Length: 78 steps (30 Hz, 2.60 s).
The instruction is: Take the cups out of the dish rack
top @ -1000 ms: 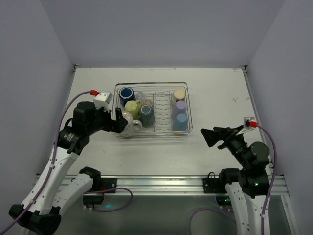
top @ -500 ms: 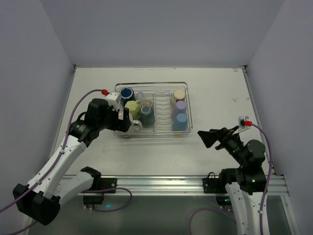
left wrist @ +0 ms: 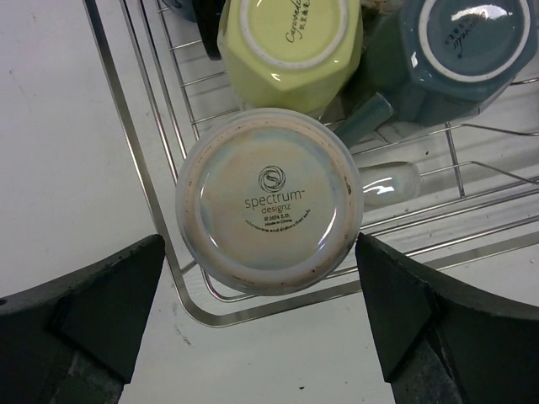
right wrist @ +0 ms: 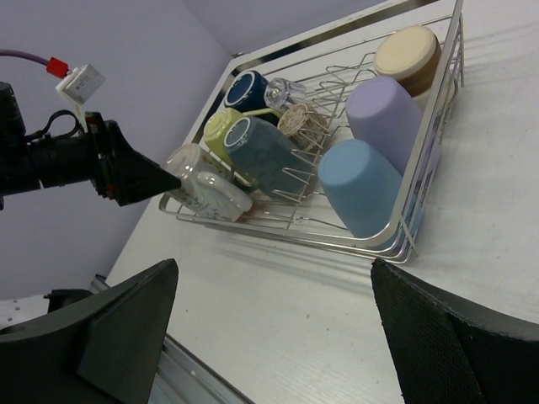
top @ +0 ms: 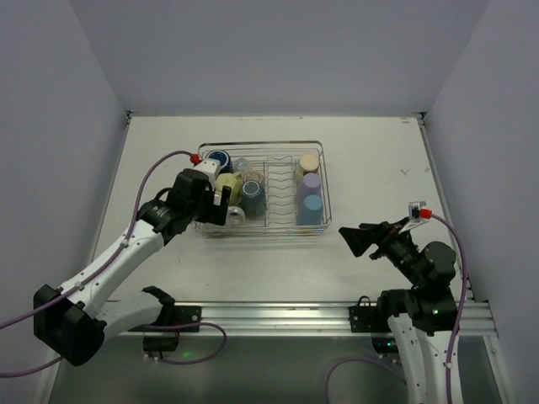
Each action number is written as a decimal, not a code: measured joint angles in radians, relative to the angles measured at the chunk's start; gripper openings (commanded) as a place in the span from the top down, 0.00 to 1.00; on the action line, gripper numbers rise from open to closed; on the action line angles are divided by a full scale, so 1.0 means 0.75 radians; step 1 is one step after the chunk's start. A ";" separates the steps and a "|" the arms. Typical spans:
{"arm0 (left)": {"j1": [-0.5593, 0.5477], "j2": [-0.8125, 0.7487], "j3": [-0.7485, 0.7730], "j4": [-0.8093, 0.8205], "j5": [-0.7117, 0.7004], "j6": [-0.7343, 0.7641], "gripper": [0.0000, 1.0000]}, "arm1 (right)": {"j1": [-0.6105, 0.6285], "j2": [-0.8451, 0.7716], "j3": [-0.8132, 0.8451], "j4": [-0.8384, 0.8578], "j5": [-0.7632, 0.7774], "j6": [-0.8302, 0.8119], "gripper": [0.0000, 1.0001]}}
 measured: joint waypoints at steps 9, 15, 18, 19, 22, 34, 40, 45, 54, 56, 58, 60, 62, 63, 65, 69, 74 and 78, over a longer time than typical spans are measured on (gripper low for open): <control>-0.003 0.053 -0.037 0.098 -0.018 -0.001 0.00 | 0.000 -0.001 -0.010 0.002 -0.023 -0.011 0.01; -0.003 0.093 -0.038 0.139 -0.018 0.001 0.00 | 0.000 -0.004 -0.014 0.003 -0.043 -0.026 0.01; -0.003 0.122 -0.038 0.162 -0.010 0.002 0.00 | 0.000 -0.010 -0.014 0.001 -0.043 -0.028 0.01; -0.003 0.127 -0.038 0.168 -0.008 0.003 0.00 | 0.000 -0.013 -0.014 0.001 -0.043 -0.030 0.01; -0.002 0.132 -0.038 0.173 -0.006 0.008 0.00 | 0.000 -0.018 -0.014 0.000 -0.043 -0.035 0.01; 0.000 0.108 -0.063 0.198 0.008 0.020 1.00 | 0.000 -0.017 -0.014 -0.004 -0.044 -0.033 0.01; -0.001 0.016 -0.104 0.166 0.043 0.008 1.00 | 0.000 -0.009 -0.014 0.008 -0.054 -0.004 0.01; -0.001 -0.110 -0.111 0.132 0.054 0.005 1.00 | 0.001 0.012 -0.014 0.045 -0.079 0.034 0.03; -0.001 -0.269 -0.111 0.102 0.086 -0.003 1.00 | 0.001 0.093 -0.014 0.198 -0.152 0.149 0.07; -0.001 -0.289 -0.111 0.098 0.086 -0.004 1.00 | 0.003 0.114 -0.014 0.241 -0.155 0.177 0.07; -0.001 -0.311 -0.111 0.096 0.087 -0.007 1.00 | 0.017 0.143 -0.015 0.299 -0.162 0.206 0.07; -0.001 -0.335 -0.110 0.096 0.090 -0.019 1.00 | 0.053 0.187 -0.015 0.361 -0.163 0.226 0.08; -0.001 -0.357 -0.108 0.096 0.094 -0.027 1.00 | 0.131 0.251 -0.015 0.428 -0.148 0.238 0.09; -0.001 -0.367 -0.103 0.095 0.098 -0.032 1.00 | 0.191 0.291 -0.014 0.458 -0.134 0.241 0.10; -0.001 -0.379 -0.087 0.095 0.106 -0.040 1.00 | 0.325 0.388 -0.005 0.513 -0.094 0.240 0.13; -0.001 -0.386 -0.048 0.098 0.138 -0.080 1.00 | 0.570 0.568 0.017 0.617 0.011 0.214 0.32; -0.002 -0.378 -0.001 0.101 0.164 -0.139 1.00 | 0.706 0.758 0.019 0.855 0.041 0.188 0.45; -0.002 -0.366 0.040 0.128 0.169 -0.181 1.00 | 0.786 0.917 0.018 1.039 0.085 0.162 0.46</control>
